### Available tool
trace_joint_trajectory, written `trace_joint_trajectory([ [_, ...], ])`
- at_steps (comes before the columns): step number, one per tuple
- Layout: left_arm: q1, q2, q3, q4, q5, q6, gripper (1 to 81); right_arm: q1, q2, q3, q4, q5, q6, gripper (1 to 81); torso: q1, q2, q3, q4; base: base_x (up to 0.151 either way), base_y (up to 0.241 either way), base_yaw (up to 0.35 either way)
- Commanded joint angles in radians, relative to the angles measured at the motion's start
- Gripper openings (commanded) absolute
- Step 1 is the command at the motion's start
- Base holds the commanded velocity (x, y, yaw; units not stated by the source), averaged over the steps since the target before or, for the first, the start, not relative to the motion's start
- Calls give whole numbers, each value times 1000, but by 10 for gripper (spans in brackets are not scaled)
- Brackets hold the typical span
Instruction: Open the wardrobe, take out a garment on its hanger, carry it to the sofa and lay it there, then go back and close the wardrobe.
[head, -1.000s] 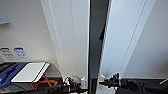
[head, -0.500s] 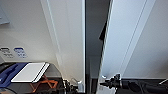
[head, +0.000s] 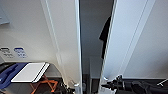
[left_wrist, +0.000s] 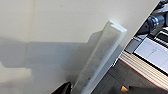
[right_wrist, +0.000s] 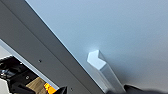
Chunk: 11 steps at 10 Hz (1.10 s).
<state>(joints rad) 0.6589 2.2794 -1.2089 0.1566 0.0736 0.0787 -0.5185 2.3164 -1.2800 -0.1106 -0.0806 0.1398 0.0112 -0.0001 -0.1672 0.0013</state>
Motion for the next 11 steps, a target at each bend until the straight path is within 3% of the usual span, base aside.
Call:
trace_joint_trajectory([
  [1, -28, 30, 230, -20, 152, -27, 811, 114, -12, 111, 8, -11, 6, 811, 0, 0, 0, 0, 0, 0, 0],
  [7, -19, -29, 293, -12, 152, -25, 811, 103, -62, 159, 6, -16, -2, 811, 0, 0, 0, 0, 0, 0, 0],
  [11, 14, -46, 304, 1, 152, -25, 811, 70, -10, 154, -11, -13, -2, 811, 0, 0, 0, 0, 0, 0, 0],
])
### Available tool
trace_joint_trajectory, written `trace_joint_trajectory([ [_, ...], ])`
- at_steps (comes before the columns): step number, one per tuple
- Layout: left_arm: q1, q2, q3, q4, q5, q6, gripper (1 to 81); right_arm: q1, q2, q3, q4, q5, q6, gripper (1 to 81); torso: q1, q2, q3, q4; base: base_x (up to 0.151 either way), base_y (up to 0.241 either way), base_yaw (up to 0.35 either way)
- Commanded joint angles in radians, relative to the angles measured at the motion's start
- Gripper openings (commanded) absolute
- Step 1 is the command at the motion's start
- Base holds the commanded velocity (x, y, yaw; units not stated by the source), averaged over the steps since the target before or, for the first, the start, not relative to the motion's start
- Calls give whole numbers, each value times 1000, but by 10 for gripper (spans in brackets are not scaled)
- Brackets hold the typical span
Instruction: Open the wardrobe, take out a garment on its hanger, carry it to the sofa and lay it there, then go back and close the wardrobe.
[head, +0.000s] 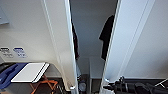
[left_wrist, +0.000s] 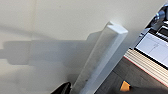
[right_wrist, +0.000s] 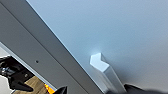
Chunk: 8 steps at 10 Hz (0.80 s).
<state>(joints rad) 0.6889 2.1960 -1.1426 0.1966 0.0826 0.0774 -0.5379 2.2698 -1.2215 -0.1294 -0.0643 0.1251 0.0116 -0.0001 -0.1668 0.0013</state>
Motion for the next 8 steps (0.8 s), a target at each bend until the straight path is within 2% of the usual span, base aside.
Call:
trace_joint_trajectory([
  [1, -6, 30, 242, -32, 143, -24, 811, 86, 32, 105, 8, -31, 13, 811, 0, 0, 0, 0, 0, 0, 0],
  [8, 30, -21, 277, -8, 140, -25, 811, 22, -65, 192, -46, -28, 13, 811, 0, 0, 0, 0, 0, 0, 0],
])
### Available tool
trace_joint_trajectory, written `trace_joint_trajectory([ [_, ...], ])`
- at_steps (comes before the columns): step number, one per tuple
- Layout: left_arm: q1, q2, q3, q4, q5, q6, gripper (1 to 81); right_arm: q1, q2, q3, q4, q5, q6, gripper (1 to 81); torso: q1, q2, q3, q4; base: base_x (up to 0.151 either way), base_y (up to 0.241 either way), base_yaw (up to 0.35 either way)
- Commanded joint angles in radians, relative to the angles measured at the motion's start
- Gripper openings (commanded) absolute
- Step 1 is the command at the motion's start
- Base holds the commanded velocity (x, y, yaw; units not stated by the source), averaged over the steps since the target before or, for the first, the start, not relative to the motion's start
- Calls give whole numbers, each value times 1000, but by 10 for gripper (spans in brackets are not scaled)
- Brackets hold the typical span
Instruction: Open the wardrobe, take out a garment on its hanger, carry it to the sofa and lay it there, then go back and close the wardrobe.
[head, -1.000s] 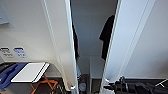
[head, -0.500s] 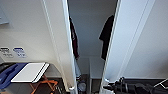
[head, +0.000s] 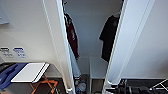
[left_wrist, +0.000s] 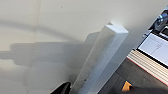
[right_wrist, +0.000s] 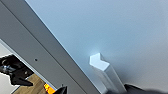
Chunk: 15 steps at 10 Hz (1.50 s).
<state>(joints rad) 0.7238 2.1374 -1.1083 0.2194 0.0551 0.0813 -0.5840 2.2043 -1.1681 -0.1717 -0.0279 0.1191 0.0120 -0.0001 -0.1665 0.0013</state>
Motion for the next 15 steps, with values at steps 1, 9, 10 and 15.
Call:
trace_joint_trajectory([
  [1, -4, 41, 242, -31, 167, -29, 811, 52, -18, 145, -5, -58, 17, 811, 0, 0, 0, 0, 0, 0, 0],
  [9, 22, 4, 269, -11, 146, -28, 811, -9, -121, 208, -35, -17, 16, 811, 0, 0, 1, 0, 0, 0, 0],
  [10, 26, -10, 283, -8, 146, -26, 811, -14, -127, 211, -35, -17, 16, 811, 0, 0, 1, 0, 0, 0, 0],
  [15, 55, -54, 320, 18, 131, -26, 811, -44, -180, 228, -43, -1, 14, 811, 0, 0, 1, 0, 0, 0, 0],
])
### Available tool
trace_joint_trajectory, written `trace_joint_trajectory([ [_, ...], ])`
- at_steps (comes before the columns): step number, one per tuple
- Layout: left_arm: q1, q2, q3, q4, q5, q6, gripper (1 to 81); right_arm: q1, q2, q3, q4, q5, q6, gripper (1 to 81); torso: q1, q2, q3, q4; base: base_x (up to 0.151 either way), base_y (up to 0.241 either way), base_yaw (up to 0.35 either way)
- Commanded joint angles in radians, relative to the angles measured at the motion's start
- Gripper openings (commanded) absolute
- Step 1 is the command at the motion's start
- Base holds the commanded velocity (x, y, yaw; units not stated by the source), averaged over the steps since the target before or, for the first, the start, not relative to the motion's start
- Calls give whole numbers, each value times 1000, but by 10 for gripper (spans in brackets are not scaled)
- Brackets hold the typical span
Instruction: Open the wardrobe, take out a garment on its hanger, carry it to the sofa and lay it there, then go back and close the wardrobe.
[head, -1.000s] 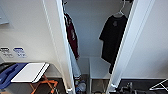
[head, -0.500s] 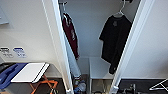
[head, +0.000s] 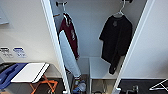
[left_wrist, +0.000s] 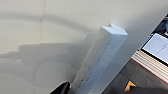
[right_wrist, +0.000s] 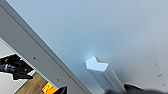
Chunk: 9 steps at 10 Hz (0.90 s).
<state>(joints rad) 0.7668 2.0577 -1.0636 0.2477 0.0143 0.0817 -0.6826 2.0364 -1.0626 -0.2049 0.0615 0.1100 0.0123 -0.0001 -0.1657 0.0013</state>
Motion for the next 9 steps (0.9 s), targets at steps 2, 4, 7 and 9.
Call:
trace_joint_trajectory([
  [2, 22, 14, 284, 4, 164, -26, 811, 47, -32, 135, -19, -91, 23, 811, 0, 0, 0, 0, 0, 0, 0],
  [4, 41, -7, 292, 7, 161, -23, 811, 21, -42, 130, -19, -88, 22, 811, 0, 0, 0, 0, 0, 0, 0],
  [7, 94, -54, 307, 54, 125, -23, 811, -21, -66, 113, -36, -54, 20, 811, 0, 0, 0, 0, 0, 0, 0],
  [9, 105, -72, 329, 65, 125, -23, 811, -30, -92, 124, -44, -46, 22, 811, 0, 0, 0, 0, 0, 0, 0],
])
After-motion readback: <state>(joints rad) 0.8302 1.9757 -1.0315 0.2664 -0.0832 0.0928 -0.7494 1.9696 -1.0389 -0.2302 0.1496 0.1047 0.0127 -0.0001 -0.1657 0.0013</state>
